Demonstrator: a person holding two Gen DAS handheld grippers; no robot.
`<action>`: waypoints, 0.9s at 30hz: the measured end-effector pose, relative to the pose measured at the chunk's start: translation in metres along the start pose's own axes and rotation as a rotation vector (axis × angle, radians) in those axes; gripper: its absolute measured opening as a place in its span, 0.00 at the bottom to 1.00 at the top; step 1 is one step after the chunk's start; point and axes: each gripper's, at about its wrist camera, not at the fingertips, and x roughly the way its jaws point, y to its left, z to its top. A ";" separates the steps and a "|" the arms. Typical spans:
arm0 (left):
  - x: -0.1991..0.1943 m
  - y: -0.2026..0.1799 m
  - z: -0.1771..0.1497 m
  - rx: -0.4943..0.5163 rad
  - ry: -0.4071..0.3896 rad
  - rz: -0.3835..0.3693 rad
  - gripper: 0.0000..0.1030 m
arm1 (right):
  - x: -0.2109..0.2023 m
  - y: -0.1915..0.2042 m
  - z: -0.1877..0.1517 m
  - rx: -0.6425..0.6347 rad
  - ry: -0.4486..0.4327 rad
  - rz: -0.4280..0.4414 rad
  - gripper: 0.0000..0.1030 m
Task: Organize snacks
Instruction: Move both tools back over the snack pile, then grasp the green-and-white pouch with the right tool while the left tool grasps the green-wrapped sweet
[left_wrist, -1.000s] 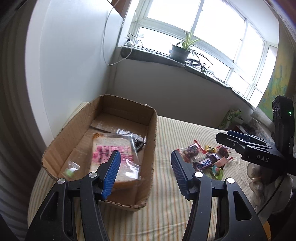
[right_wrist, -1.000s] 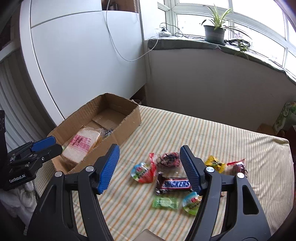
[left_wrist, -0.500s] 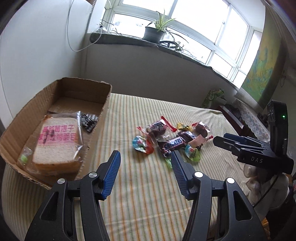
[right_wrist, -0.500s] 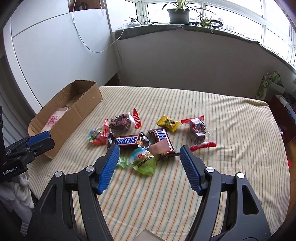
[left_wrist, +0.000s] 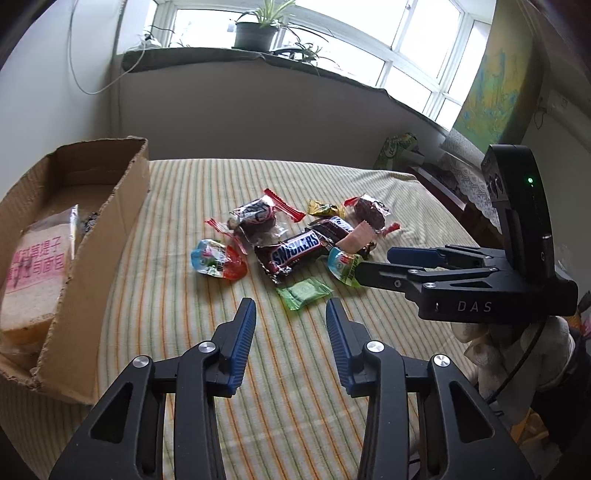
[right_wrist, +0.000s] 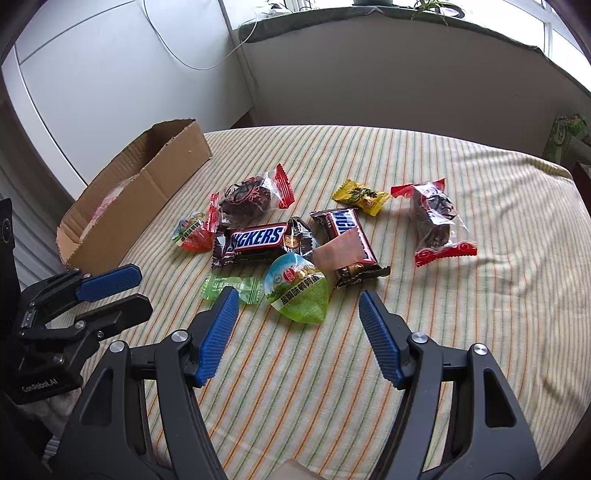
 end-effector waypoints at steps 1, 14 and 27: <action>0.003 -0.001 0.000 0.007 0.007 -0.001 0.34 | 0.003 -0.001 0.001 0.007 0.008 0.010 0.65; 0.042 -0.008 0.014 0.088 0.095 -0.014 0.30 | 0.036 -0.010 0.015 0.025 0.055 0.061 0.57; 0.067 -0.021 0.014 0.191 0.153 -0.036 0.30 | 0.031 -0.028 0.014 0.005 0.073 0.062 0.33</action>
